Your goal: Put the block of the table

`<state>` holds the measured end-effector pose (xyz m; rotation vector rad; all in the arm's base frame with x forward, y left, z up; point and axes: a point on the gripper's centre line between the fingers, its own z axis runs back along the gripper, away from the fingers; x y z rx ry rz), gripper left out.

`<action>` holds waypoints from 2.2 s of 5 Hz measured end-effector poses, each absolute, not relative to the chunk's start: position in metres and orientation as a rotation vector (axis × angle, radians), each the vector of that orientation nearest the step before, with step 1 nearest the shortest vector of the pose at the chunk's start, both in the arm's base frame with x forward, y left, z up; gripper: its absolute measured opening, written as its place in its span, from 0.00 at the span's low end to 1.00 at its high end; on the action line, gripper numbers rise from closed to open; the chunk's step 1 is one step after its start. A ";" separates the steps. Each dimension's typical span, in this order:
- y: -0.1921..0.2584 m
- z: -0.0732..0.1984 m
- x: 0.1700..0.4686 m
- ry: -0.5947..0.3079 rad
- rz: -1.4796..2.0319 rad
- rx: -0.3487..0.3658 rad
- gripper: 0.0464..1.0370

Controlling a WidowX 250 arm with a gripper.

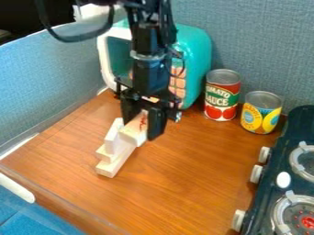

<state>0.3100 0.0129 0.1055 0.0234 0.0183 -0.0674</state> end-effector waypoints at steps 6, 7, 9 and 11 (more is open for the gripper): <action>0.009 0.029 0.344 0.066 -0.304 0.001 0.61; 0.010 0.030 0.343 0.079 -0.302 0.006 0.91; 0.011 0.030 0.343 0.080 -0.290 0.012 0.96; 0.003 0.019 0.343 0.030 -0.218 -0.031 0.96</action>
